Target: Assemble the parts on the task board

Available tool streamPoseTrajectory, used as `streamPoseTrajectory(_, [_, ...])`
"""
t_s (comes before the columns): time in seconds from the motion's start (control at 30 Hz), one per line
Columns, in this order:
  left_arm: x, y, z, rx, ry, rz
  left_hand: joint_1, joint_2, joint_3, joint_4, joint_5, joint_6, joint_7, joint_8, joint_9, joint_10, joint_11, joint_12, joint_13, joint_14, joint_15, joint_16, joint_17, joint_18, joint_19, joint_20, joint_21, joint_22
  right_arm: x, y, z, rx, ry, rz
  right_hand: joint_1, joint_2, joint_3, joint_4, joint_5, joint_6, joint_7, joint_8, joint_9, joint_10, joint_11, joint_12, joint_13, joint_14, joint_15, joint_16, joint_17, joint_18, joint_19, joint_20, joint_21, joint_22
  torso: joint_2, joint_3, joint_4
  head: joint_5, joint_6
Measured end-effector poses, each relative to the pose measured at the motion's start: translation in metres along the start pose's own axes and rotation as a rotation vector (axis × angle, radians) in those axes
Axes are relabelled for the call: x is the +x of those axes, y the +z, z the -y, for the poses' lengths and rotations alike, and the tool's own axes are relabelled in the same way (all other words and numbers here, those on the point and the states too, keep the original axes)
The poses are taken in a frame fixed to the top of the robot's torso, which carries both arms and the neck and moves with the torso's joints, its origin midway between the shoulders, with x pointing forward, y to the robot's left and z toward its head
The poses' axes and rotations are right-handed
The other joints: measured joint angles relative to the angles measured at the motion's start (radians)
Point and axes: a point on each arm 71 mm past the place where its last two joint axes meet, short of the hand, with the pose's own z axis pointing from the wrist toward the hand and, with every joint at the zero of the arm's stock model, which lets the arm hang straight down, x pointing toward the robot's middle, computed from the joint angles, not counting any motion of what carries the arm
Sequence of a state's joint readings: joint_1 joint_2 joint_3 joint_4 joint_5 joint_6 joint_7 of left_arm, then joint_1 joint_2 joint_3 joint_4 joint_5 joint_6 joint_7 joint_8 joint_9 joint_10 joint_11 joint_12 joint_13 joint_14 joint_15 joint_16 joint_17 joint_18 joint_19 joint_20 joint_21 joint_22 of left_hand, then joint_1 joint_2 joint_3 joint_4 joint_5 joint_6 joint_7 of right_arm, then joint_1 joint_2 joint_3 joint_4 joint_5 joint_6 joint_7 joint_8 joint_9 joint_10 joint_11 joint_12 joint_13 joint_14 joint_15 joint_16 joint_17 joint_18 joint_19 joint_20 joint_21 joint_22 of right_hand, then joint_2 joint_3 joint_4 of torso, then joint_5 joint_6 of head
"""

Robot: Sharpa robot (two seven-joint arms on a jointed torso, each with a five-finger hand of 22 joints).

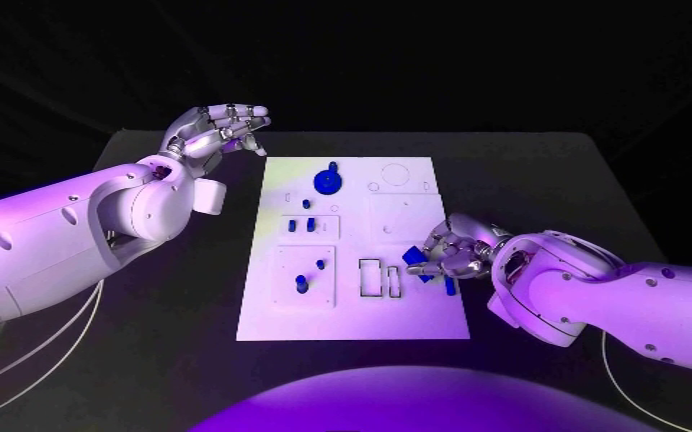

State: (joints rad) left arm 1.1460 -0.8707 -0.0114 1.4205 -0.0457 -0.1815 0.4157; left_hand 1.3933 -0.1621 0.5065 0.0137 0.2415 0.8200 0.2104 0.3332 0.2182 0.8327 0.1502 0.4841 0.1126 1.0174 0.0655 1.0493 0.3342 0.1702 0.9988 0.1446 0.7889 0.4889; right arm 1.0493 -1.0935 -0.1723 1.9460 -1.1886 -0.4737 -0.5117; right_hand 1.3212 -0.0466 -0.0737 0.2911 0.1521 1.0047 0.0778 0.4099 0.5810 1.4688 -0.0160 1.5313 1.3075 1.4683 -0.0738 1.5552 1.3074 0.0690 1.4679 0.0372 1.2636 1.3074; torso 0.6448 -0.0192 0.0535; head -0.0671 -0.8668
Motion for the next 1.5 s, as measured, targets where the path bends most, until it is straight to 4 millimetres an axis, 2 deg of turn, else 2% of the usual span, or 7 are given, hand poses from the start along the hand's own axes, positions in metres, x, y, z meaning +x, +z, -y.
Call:
streamPoseTrajectory(0.2, [0.001, 0.000, -0.003, -0.006, -0.002, -0.001, 0.000, 0.000, 0.000, 0.000, 0.000, 0.000, 0.000, 0.000, 0.000, 0.000, 0.000, 0.000, -0.001, -0.001, 0.001, 0.000, 0.000, 0.000, 0.000, 0.000, 0.000, 0.000, -0.004, -0.001, -0.013, -0.013, 0.064, -0.021, -0.002, 0.002, 0.007, -0.001, 0.003, 0.000, 0.000, -0.002, 0.000, -0.003, -0.003, 0.000, 0.000, -0.004, -0.004, 0.003, 0.000, 0.000, 0.000, 0.000, 0.005, 0.000, -0.004, -0.0006, 0.0032, -0.001, -0.001])
streamPoseTrajectory(0.4, [0.002, -0.001, -0.005, -0.009, -0.004, -0.003, 0.000, 0.000, 0.000, 0.000, 0.000, 0.000, 0.000, 0.000, 0.000, 0.000, 0.000, 0.000, -0.001, -0.001, 0.001, 0.000, 0.000, 0.000, 0.000, 0.000, 0.000, 0.000, 0.006, 0.003, -0.030, -0.039, 0.097, -0.073, -0.002, 0.002, 0.007, -0.001, 0.003, 0.000, 0.000, -0.006, -0.002, -0.003, -0.003, 0.000, 0.000, -0.004, -0.004, 0.002, 0.000, 0.000, 0.000, 0.000, 0.012, 0.001, -0.004, -0.0014, 0.0048, -0.002, -0.003])
streamPoseTrajectory(0.7, [0.004, -0.001, -0.006, -0.011, -0.005, -0.009, 0.000, 0.000, 0.000, 0.000, 0.000, 0.000, 0.000, 0.003, 0.000, 0.000, 0.000, 0.000, -0.001, -0.005, -0.003, 0.000, 0.000, 0.000, 0.000, 0.000, 0.000, 0.000, 0.023, 0.009, -0.047, -0.060, 0.096, -0.155, -0.034, 0.034, 0.007, -0.001, 0.003, 0.004, 0.004, -0.013, -0.007, -0.003, -0.003, -0.010, 0.000, -0.004, -0.003, 0.002, 0.000, 0.000, -0.004, -0.003, 0.003, 0.001, -0.002, -0.0011, 0.0068, 0.007, -0.004])
streamPoseTrajectory(1.1, [0.004, -0.001, -0.006, -0.013, -0.004, -0.012, 0.000, 0.000, 0.000, 0.000, 0.000, 0.000, 0.000, 0.003, 0.000, 0.000, 0.000, 0.000, -0.001, -0.005, -0.003, 0.000, 0.000, 0.000, 0.000, 0.000, 0.000, 0.000, 0.028, 0.017, -0.047, -0.037, 0.058, -0.172, -0.059, 0.059, -0.015, 0.003, 0.002, 0.006, 0.006, -0.013, -0.007, -0.003, -0.010, -0.022, 0.000, 0.000, -0.007, 0.002, 0.001, 0.000, 0.000, -0.007, 0.003, 0.001, -0.002, -0.0012, 0.0063, 0.011, -0.006])
streamPoseTrajectory(1.27, [0.004, -0.001, -0.006, -0.014, -0.003, -0.012, 0.000, 0.000, 0.000, 0.000, 0.000, 0.000, 0.000, 0.003, 0.000, 0.000, 0.000, 0.000, -0.001, -0.005, -0.003, 0.000, 0.000, 0.000, 0.000, 0.000, 0.000, 0.000, 0.028, 0.019, -0.046, -0.032, 0.040, -0.168, -0.090, 0.089, -0.061, 0.003, 0.002, 0.009, 0.009, -0.012, -0.007, -0.003, -0.010, -0.025, 0.000, -0.002, -0.009, 0.002, 0.001, 0.000, 0.000, -0.007, 0.003, 0.000, -0.001, -0.0018, 0.0075, 0.012, -0.006])
streamPoseTrajectory(1.4, [0.004, -0.001, -0.006, -0.014, -0.002, -0.013, 0.000, 0.000, 0.000, 0.000, 0.000, 0.000, 0.000, 0.003, 0.000, 0.000, 0.000, 0.000, 0.000, -0.005, -0.003, 0.000, 0.000, 0.000, 0.000, 0.000, 0.000, 0.000, 0.028, 0.021, -0.045, -0.030, 0.028, -0.165, -0.114, 0.080, -0.072, 0.001, 0.002, 0.018, 0.018, 0.001, 0.000, -0.003, -0.010, -0.025, 0.001, -0.003, -0.010, 0.002, 0.001, 0.000, 0.000, -0.007, 0.003, 0.000, -0.001, -0.0018, 0.0080, 0.012, -0.006])
streamPoseTrajectory(1.5, [0.004, -0.001, -0.006, -0.015, -0.002, -0.013, 0.000, 0.000, 0.000, 0.000, 0.000, 0.000, 0.000, 0.003, 0.000, 0.000, 0.000, 0.000, 0.000, -0.005, -0.003, 0.000, 0.000, 0.000, 0.000, 0.000, 0.000, 0.000, 0.029, 0.022, -0.045, -0.030, 0.022, -0.165, -0.122, 0.073, -0.079, 0.001, 0.002, 0.026, 0.014, 0.005, 0.007, -0.003, -0.010, -0.025, 0.001, -0.003, -0.010, 0.002, 0.001, 0.000, 0.000, -0.007, 0.003, 0.000, -0.001, -0.0019, 0.0081, 0.014, -0.006])
